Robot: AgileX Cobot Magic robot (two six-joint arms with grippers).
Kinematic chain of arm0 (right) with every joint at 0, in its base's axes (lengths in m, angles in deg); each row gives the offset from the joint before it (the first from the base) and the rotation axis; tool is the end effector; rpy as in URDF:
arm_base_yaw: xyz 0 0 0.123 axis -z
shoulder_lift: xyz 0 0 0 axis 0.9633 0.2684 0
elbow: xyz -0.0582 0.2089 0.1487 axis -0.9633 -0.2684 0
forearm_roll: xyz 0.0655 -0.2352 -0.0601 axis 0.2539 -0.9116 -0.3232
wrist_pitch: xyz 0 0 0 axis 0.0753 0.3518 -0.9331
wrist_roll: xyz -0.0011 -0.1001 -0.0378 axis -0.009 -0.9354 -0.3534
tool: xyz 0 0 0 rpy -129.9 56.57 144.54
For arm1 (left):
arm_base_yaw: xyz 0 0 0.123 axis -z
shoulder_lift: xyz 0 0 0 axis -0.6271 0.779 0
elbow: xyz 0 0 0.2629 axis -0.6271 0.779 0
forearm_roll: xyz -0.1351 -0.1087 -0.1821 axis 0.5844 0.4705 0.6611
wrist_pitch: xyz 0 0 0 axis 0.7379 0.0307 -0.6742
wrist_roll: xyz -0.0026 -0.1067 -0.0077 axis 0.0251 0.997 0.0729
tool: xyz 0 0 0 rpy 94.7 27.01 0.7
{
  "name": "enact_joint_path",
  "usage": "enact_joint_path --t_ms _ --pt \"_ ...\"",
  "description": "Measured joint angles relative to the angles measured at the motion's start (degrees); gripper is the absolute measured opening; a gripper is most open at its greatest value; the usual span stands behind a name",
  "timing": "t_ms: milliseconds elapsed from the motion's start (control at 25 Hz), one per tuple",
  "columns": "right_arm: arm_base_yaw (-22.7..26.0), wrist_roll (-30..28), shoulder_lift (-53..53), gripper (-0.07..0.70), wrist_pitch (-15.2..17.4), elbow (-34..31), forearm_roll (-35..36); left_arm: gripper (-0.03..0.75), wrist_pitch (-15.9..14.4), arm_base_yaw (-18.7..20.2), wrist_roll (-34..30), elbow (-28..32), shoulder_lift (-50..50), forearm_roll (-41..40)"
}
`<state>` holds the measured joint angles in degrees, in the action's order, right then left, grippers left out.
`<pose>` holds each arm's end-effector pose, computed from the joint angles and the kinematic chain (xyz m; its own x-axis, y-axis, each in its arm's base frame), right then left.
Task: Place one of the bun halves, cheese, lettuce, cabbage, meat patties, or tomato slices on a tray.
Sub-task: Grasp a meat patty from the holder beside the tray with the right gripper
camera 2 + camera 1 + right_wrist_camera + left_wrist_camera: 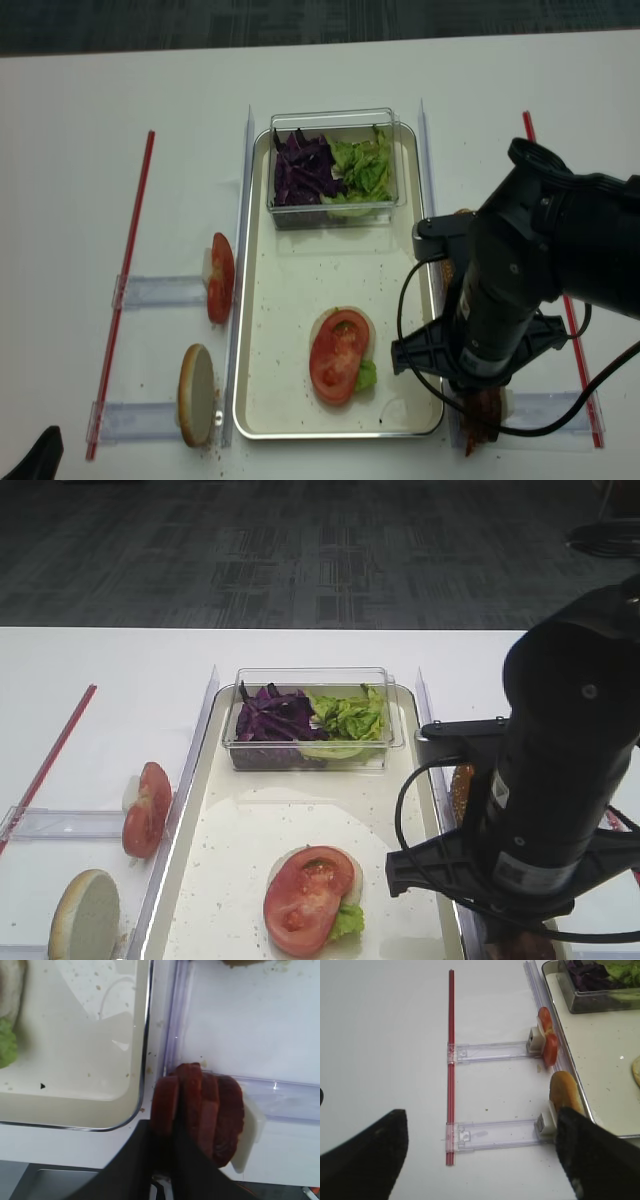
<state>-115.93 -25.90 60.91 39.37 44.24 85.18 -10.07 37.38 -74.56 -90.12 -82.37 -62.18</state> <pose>0.1756 0.1650 0.1504 -0.9943 -0.0986 0.0409 -0.0963 0.9939 0.0544 0.0238 -0.0025 0.2558 -0.5597 -0.0259 -0.8283 -0.0078 0.9996 -0.0260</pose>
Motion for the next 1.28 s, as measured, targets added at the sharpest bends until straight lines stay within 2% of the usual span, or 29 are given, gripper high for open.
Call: enact_joint_path --t_ms 560,960,1280 --pt "0.0 0.12 -0.22 0.115 0.48 0.0 -0.12 0.554 0.0 0.0 0.0 0.0 0.0 0.0" --pt "0.0 0.68 -5.58 0.115 2.38 0.0 -0.25 0.554 0.0 0.0 0.0 0.0 0.0 0.0" --pt "0.0 1.51 -8.66 0.115 6.78 3.04 -1.35 0.554 0.0 0.0 0.0 0.0 0.0 0.0"
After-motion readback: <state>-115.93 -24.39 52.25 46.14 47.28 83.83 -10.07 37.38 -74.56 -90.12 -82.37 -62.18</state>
